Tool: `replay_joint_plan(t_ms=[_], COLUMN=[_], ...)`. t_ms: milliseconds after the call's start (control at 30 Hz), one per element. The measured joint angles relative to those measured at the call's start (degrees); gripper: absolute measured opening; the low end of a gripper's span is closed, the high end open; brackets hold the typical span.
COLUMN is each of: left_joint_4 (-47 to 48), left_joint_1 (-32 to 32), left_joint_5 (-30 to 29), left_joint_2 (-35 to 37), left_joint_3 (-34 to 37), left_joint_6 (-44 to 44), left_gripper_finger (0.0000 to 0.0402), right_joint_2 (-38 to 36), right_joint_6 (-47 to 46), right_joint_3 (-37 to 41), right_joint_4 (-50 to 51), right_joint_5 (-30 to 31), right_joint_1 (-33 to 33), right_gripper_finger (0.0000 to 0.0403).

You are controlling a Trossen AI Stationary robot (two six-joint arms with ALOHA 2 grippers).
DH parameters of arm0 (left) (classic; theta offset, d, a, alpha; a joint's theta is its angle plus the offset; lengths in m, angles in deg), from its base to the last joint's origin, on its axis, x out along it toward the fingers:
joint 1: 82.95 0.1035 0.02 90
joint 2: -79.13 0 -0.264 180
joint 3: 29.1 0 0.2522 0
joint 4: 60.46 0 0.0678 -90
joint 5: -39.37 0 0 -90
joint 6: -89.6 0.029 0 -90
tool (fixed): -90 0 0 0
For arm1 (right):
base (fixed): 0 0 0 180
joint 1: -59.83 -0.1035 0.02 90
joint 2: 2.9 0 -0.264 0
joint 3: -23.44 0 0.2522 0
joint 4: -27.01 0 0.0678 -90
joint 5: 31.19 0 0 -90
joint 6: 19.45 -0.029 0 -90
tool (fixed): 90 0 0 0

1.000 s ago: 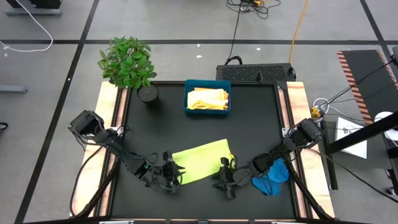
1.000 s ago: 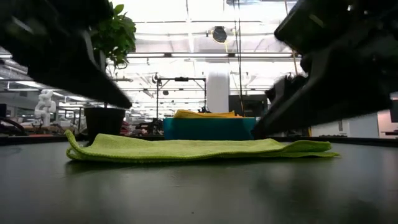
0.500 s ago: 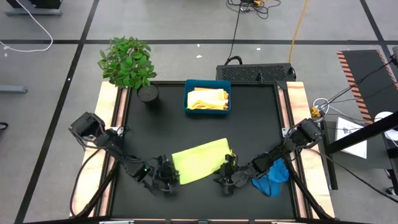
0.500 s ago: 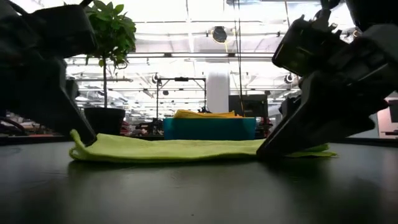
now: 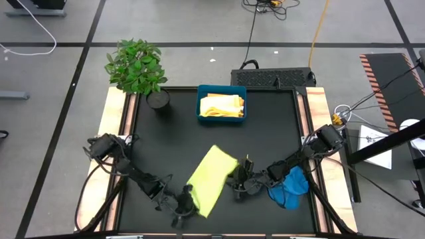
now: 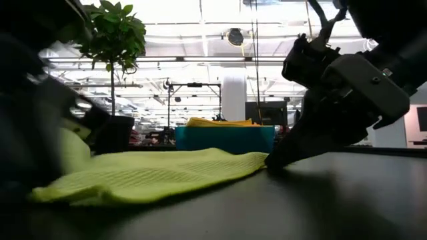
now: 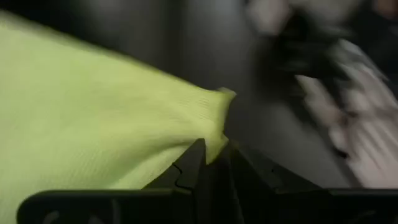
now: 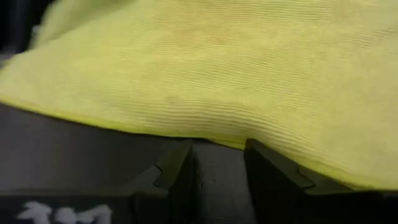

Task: Fold microfiber towels
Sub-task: Fold the green microfiber towel

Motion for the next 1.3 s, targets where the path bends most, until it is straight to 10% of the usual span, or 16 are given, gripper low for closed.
replay_joint_plan(t_ms=[300, 600, 900, 1300], left_joint_4=[-1.1, 10.2, 36.3, 41.7], left_joint_1=[-1.9, -3.5, -5.0, -7.4], left_joint_5=[8.6, 6.7, -17.9, -18.1], left_joint_2=[1.7, 10.3, 16.8, 16.9], left_joint_3=[-1.6, -1.6, -1.6, -3.1], left_joint_6=[18.7, 18.9, 20.8, 30.7], left_gripper_finger=[0.0076, 0.0076, 0.0076, 0.0076], right_joint_2=[-1.9, -2.0, -2.0, -2.0], right_joint_6=[-3.0, 5.5, 7.5, 7.9], right_joint_3=[0.1, 0.1, 0.1, 0.1], right_joint_4=[-1.3, -17.0, -16.3, -15.5], right_joint_5=[-7.5, -0.3, 5.0, 6.3], right_joint_1=[-3.5, -8.5, -9.5, -9.2], right_gripper_finger=[0.0141, 0.0141, 0.0141, 0.0141])
